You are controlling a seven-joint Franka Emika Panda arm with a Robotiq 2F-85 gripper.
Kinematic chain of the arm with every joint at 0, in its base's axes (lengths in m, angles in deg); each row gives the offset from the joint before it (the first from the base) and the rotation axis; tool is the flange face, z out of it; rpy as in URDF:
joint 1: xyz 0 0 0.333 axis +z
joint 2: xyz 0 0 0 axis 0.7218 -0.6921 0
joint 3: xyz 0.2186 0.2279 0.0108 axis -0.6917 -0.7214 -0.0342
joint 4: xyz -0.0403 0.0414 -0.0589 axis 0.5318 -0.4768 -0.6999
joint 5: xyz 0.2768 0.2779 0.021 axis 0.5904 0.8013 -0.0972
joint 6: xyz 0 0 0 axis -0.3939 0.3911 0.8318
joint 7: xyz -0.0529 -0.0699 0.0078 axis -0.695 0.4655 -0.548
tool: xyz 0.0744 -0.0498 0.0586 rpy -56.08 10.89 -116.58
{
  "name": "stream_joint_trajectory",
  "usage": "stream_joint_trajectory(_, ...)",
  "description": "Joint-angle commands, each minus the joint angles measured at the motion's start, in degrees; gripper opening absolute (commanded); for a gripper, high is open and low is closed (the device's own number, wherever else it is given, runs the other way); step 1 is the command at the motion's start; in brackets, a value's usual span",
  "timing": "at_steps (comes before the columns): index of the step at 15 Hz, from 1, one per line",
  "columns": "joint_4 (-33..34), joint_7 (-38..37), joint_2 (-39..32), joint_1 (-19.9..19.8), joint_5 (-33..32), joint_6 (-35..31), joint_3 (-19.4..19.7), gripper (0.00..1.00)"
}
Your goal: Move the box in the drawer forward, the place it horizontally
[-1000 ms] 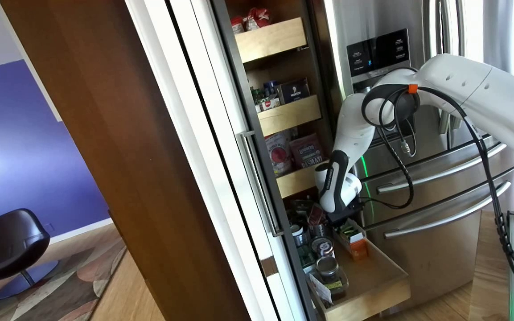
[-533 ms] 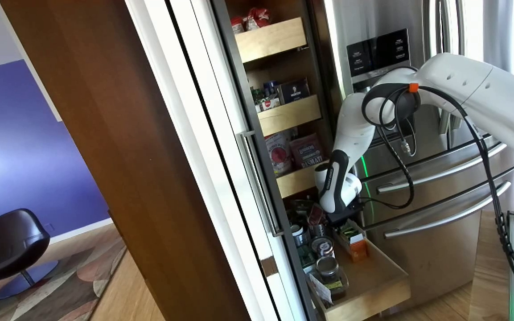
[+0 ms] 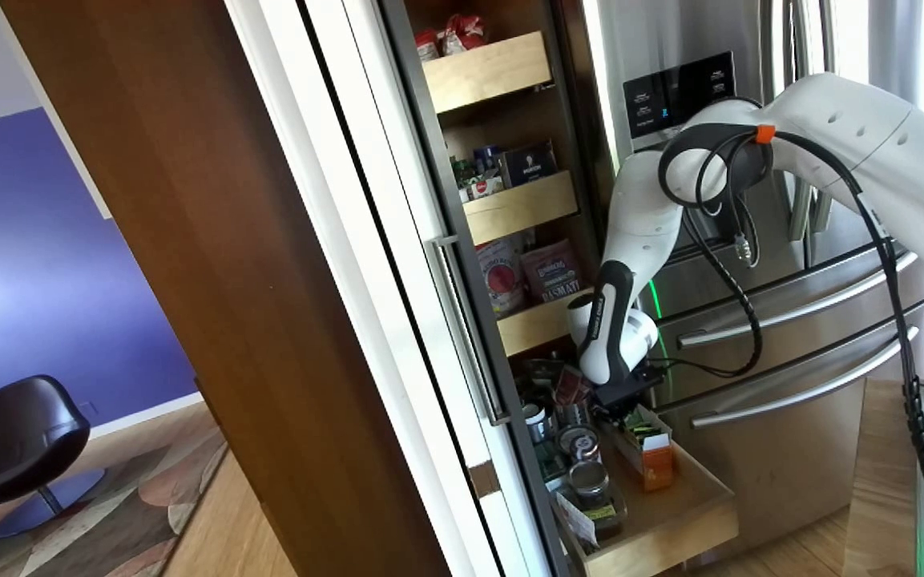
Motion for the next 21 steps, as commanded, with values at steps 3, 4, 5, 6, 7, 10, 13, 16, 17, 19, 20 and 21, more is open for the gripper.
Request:
stream_joint_trajectory(3,-4.03,-7.77,5.55,1.0,3.76,12.55,-1.36,0.0)
stream_joint_trajectory(4,-3.71,-10.05,5.57,1.03,4.01,14.43,-1.32,0.0)
stream_joint_trajectory(5,-3.61,-13.62,5.55,1.61,3.99,15.54,-0.67,0.0)
stream_joint_trajectory(6,-3.33,-15.98,5.63,1.31,4.11,17.27,-0.83,0.0)
stream_joint_trajectory(7,-1.97,-12.7,4.1,0.18,1.96,14.65,-1.84,0.0)
stream_joint_trajectory(10,-1.76,-13.27,4.06,0.1,1.75,14.97,-1.98,0.01)
stream_joint_trajectory(13,-1.69,-13.27,4.02,0.1,1.75,14.97,-1.99,0.01)
stream_joint_trajectory(16,0.18,-15.84,3.03,-0.32,3.37,17.7,-2.0,0.0)
stream_joint_trajectory(17,1.59,-17.04,2.65,-0.8,3.84,21.75,-2.21,0.0)
stream_joint_trajectory(19,4.31,-22.12,1.46,-0.74,3.71,27.51,-1.65,0.0)
stream_joint_trajectory(20,5.74,-24.64,0.82,-0.82,3.55,30.21,-1.6,0.0)
stream_joint_trajectory(21,7.58,-26.4,0.22,-1.3,3.64,33.89,-1.94,0.0)
